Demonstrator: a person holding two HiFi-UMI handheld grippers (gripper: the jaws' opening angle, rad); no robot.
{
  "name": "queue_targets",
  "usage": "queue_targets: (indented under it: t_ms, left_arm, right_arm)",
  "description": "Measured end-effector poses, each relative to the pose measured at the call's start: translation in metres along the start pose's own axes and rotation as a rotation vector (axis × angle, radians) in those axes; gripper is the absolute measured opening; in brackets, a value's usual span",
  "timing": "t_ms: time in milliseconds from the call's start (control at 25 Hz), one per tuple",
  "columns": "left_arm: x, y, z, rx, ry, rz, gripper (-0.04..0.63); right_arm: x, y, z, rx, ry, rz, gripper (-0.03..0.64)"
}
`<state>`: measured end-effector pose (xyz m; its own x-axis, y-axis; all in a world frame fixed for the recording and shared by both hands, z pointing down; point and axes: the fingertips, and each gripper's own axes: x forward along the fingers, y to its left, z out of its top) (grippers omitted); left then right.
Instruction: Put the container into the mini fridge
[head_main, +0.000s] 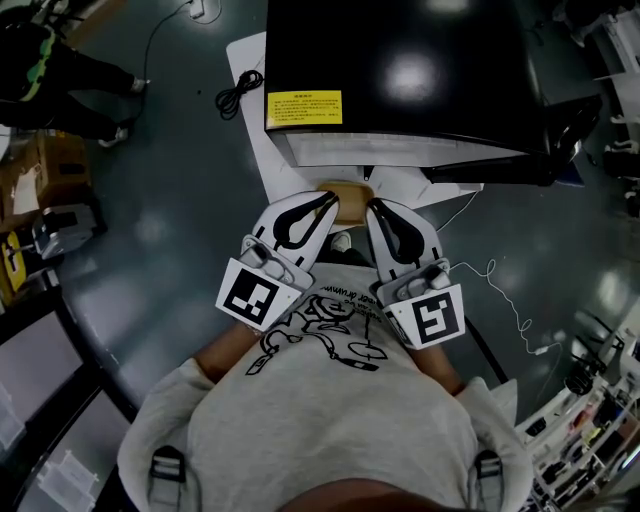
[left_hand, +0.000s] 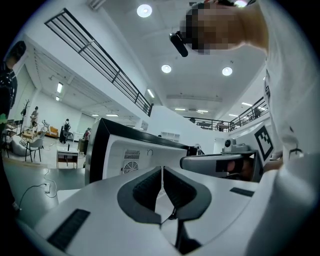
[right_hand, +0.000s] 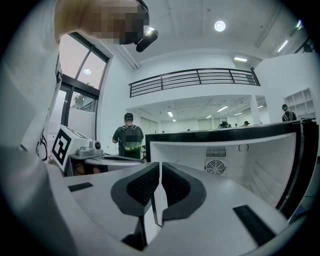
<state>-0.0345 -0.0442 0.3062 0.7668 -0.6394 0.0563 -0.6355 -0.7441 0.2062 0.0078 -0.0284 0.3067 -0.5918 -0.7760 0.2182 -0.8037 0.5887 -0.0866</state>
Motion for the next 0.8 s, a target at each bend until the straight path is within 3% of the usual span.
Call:
queue_targets:
  t_ms: [640, 800]
  left_arm:
    - [-0.001, -0.006, -0.038, -0.012, 0.103, 0.042, 0.029]
    - [-0.001, -0.007, -0.051, -0.014, 0.129, 0.04, 0.031]
  right_arm:
    - [-0.013, -0.016, -0.04, 0.023, 0.075, 0.011, 0.038]
    - [-0.009, -0.023, -0.039, 0.011, 0.053, -0.013, 0.038]
